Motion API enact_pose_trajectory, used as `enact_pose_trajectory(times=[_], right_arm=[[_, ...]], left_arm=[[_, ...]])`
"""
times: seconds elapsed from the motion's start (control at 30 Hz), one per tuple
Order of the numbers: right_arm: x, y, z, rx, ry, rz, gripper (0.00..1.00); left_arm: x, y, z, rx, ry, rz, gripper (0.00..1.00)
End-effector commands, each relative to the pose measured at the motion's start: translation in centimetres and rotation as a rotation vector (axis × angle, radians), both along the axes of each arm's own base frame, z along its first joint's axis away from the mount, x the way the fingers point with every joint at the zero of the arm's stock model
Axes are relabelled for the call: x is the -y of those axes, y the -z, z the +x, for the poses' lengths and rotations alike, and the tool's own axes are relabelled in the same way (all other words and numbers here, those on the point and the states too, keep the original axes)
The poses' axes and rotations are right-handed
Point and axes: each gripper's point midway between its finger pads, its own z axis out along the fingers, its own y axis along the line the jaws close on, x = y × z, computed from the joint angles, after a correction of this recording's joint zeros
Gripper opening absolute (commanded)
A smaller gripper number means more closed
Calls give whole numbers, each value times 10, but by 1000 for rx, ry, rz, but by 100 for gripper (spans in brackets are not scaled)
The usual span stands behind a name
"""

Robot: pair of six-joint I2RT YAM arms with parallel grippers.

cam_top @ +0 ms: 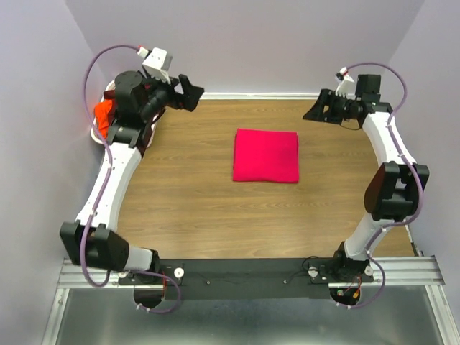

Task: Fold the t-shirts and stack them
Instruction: Neatly place the folded tshirt to the corner

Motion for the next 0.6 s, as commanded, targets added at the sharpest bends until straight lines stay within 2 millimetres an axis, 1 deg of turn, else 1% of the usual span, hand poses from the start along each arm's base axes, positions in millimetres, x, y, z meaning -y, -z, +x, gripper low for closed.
enact_pose_trajectory(times=[0.0, 0.03, 0.07, 0.1, 0.13, 0.17, 0.2, 0.23, 0.3, 0.33, 0.37, 0.4, 0.43, 0.47, 0.53, 0.57], right_arm=[[19, 62, -31, -103, 36, -248, 82], [12, 56, -39, -86, 27, -271, 83], [14, 62, -43, -96, 39, -303, 86], [14, 75, -53, -130, 39, -319, 86], [5, 80, -59, -136, 15, -335, 87], [-5, 80, -67, -131, -8, -350, 90], [-7, 88, -74, -139, -16, -382, 92], [-15, 86, -79, -124, -31, -405, 99], [-22, 85, -83, -125, -21, -403, 100], [-26, 85, -85, -124, -23, -405, 100], [-38, 83, -87, -115, -34, -416, 100], [-37, 86, -85, -119, -8, -453, 100], [-44, 86, -85, -113, -22, -466, 100], [-58, 87, -84, -120, -20, -465, 100], [-73, 86, -83, -112, -44, -463, 100], [-84, 85, -84, -105, -67, -462, 100]], left_arm=[[-62, 51, -18, -109, -283, 235, 98], [-71, 59, -26, -127, -290, 281, 98], [-76, 51, -37, -108, -301, 288, 98], [-82, 56, -45, -134, -311, 305, 99], [-84, 60, -51, -144, -310, 316, 98], [-86, 62, -55, -152, -309, 330, 98], [-88, 63, -62, -170, -304, 344, 98], [-88, 65, -64, -182, -298, 352, 98], [-90, 65, -67, -205, -306, 355, 98], [-91, 60, -65, -202, -310, 352, 98], [-91, 56, -65, -199, -312, 353, 98], [-94, 60, -61, -214, -326, 366, 98], [-96, 59, -59, -214, -332, 376, 98], [-100, 54, -54, -208, -353, 388, 98], [-105, 51, -49, -204, -377, 402, 98], [-109, 42, -48, -187, -389, 410, 98]])
